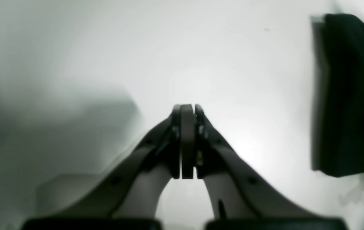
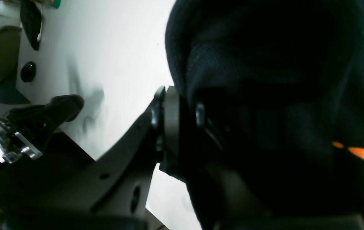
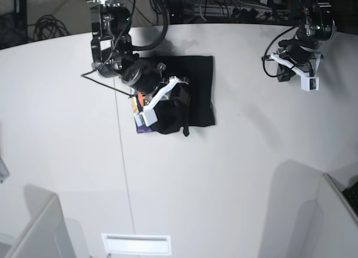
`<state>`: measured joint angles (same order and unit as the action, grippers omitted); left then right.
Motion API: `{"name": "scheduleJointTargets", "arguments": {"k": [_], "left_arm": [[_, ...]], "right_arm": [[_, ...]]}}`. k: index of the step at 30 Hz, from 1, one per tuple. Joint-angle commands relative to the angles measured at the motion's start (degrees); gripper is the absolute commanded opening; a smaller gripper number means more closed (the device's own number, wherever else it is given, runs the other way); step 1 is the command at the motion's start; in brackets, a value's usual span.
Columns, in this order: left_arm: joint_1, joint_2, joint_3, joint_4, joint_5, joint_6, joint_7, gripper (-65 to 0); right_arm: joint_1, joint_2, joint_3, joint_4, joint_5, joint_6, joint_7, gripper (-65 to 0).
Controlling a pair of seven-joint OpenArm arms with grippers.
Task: Fold the T-shirt properly
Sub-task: 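Flip the folded bundle over with the right gripper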
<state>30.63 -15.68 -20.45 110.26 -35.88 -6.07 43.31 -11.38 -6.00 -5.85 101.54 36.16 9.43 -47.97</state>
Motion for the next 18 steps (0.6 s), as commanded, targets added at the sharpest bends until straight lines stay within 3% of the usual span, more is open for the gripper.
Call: {"name": "scheduleJointTargets", "arguments": {"k": [1,9,14,16,18], "left_arm": [[0.18,-0.71,-0.34,1.08,-0.39,-0.31,-0.89,-65.0],[0.18,-0.71,-0.43,1.08,-0.47,-0.31,-0.89,-65.0],[0.18,-0.54,-3.68,1.08,-0.65,-0.31,-0.89,-65.0],[0.27,-0.63,-5.18,1.08,-0.65,-0.31,-0.89,-65.0],[0.27,-0.71,-6.23,1.08,-0.74,-0.31,-0.89,-65.0]], "right_arm": [[0.61,-0.29,-0.09,0.49,1.33,0.55,1.06,-65.0],[1.66,-0.37,-0.26,-2.5,1.33,0.46,1.06,-64.2],[1.66,-0.37,-0.35,-2.42,1.33,0.46,1.06,-42.0],[1.66,-0.46,-0.35,-2.33,1.33,0.46,1.06,-37.7],[1.75,-0.46,-0.35,-2.33,1.33,0.46,0.89,-37.2]]}}
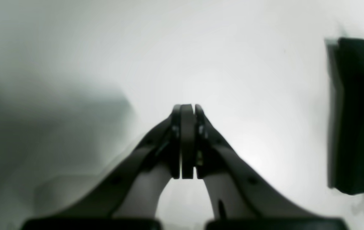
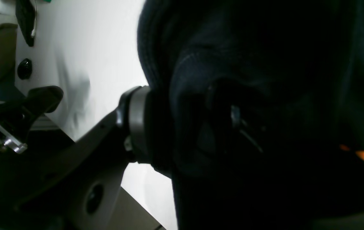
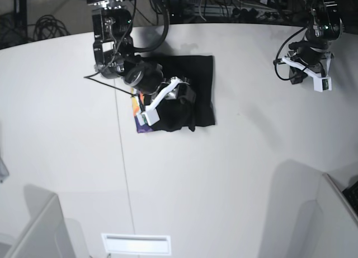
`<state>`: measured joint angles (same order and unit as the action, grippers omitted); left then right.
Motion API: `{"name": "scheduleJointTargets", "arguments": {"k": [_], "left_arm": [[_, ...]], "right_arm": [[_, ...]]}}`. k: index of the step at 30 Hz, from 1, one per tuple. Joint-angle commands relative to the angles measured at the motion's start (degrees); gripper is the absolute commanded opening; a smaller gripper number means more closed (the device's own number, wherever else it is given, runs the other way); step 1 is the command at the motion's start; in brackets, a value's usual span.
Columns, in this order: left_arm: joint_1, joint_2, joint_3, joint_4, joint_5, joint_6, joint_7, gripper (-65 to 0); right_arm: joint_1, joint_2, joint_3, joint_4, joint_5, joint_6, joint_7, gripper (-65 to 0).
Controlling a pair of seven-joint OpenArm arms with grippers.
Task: Fold the T-shirt properly
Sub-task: 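Flip the folded bundle over with the right gripper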
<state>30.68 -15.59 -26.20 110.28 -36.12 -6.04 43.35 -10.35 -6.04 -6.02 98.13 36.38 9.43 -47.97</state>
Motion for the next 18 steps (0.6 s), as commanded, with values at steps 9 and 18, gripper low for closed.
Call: {"name": "scheduleJointTargets", "arguments": {"k": [9,18], "left_arm": [[1.1,-0.8,-2.24,1.06,-0.5,-0.33,-0.94,-65.0],[1.28,-0.8,-1.63,1.33,-0.5,-0.59,-0.94,-65.0]], "right_arm": [[4.24,-0.07,-8.97,0.64,1.11,-2.53,0.62,-37.2],[13.03,0.55,-26.64,1.96,1.11,-8.24,-1.93,-37.2]]}}
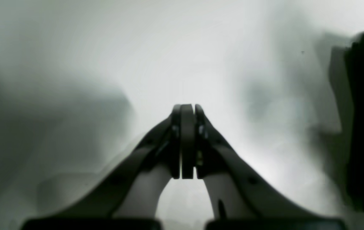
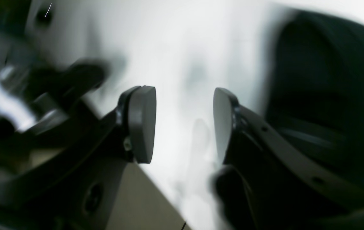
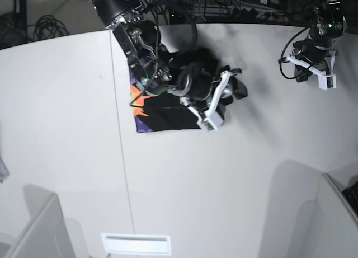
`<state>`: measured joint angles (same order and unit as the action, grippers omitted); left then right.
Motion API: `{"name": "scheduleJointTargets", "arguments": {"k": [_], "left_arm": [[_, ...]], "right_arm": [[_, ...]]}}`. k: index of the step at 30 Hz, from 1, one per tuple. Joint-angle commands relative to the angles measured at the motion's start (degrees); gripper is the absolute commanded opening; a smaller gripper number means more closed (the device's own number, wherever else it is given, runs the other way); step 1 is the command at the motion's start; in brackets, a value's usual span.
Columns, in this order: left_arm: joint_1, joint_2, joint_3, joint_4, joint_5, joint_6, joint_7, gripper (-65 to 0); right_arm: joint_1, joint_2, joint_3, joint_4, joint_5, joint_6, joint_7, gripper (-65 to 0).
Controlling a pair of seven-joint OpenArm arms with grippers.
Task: Fold the T-shirt properly
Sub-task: 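Flip the folded bundle over with the right gripper, then grasp the bundle's edge with the left gripper and pull it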
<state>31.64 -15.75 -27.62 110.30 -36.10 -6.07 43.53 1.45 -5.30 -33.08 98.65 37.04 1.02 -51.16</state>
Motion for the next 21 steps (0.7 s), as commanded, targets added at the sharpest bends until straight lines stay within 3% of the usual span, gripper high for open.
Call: {"name": "scheduleJointTargets", "arguments": {"k": [1,5,7,11,16,21], "left_arm": [[0.32,-0.56,-0.12,1.39,-0.52,-0.57,-1.11,-65.0],[-0.03,-0.3,-0.03,1.83,-0.61,-0.57,2.14,-65.0],[-0.21,-0.03,-0.03,2.45,-0.87,-0.66,3.9,-65.0],[-1.79,0.14,2.87,2.27,-10.45,-1.89,4.08,-65.0],[-4.78,0.67,4.19,2.09,-22.15,-5.85,4.25,-65.0],[-8.12,2.25,8.5,2.01,-24.25,-5.67,4.34,-65.0]], "right_arm": [[2.28,-0.11,-0.9,2.4,0.46,0.17,0.74,-37.2],[2.28,2.44,2.62,7.68,0.46,0.17,0.3,-37.7],[0.88,3.94,6.66,9.17,0.46,0.17,0.39,-41.6],[-3.87,5.08,18.44,9.79,0.63,0.52,2.06,-65.0],[-10.38,5.78,28.55,9.88,0.72,0.61,4.69,-65.0],[-13.98,8.77,32.6,9.96,0.72,0.7,4.69,-65.0]]}}
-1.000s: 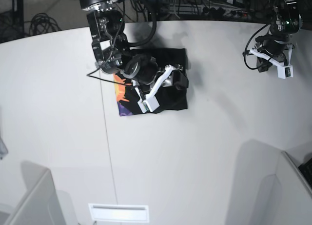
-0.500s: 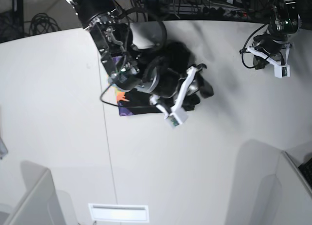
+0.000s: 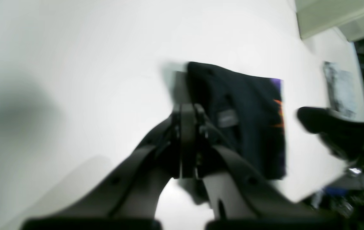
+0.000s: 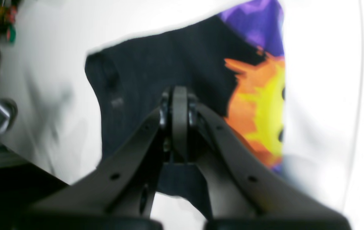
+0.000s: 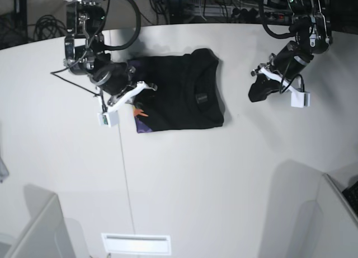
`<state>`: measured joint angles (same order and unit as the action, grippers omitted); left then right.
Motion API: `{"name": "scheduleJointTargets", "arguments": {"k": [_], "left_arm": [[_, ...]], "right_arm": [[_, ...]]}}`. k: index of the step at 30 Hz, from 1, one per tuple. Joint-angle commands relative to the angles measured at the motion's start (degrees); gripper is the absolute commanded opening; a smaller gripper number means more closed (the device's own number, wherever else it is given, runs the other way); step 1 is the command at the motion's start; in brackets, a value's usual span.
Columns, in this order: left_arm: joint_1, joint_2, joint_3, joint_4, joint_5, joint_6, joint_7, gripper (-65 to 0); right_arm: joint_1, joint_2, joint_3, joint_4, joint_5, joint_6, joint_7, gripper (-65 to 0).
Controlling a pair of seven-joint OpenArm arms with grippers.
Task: Fold the T-shirt properly
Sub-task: 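Grasp the bundle's edge with the left gripper and pull it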
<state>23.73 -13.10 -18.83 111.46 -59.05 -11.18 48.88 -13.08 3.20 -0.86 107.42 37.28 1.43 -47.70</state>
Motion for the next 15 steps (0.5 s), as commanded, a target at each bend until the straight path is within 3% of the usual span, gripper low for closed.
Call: {"name": "scheduleJointTargets", "arguments": {"k": [1,5,8,11,15], "left_arm": [[-0.91,-0.13,0.76,0.06,-1.22,-0.47,-1.01,-59.7],[-4.08,0.14,5.51,-3.37,-1.31,-0.47,-1.01,-26.5],[-6.63,0.14,9.47,-6.01,-1.31,-0.47,-1.01,-8.2],[-8.21,0.14,11.75,-9.26,-1.31,-0.38,-1.19,-0.8],[-10.76,1.19,14.57,-14.62,-1.31,-0.38,-1.19,-1.3]], "right_arm": [[0.03,0.71,0.73,1.2,0.48,0.28,1.33,-65.0],[-2.44,1.15,4.34,4.1,0.48,0.28,1.33,-65.0],[-3.93,1.15,7.32,6.3,0.48,0.37,1.33,-65.0],[-4.54,1.15,9.35,6.65,0.48,3.62,1.15,-65.0],[-5.69,1.06,13.13,6.56,0.48,9.69,1.07,-65.0]]}}
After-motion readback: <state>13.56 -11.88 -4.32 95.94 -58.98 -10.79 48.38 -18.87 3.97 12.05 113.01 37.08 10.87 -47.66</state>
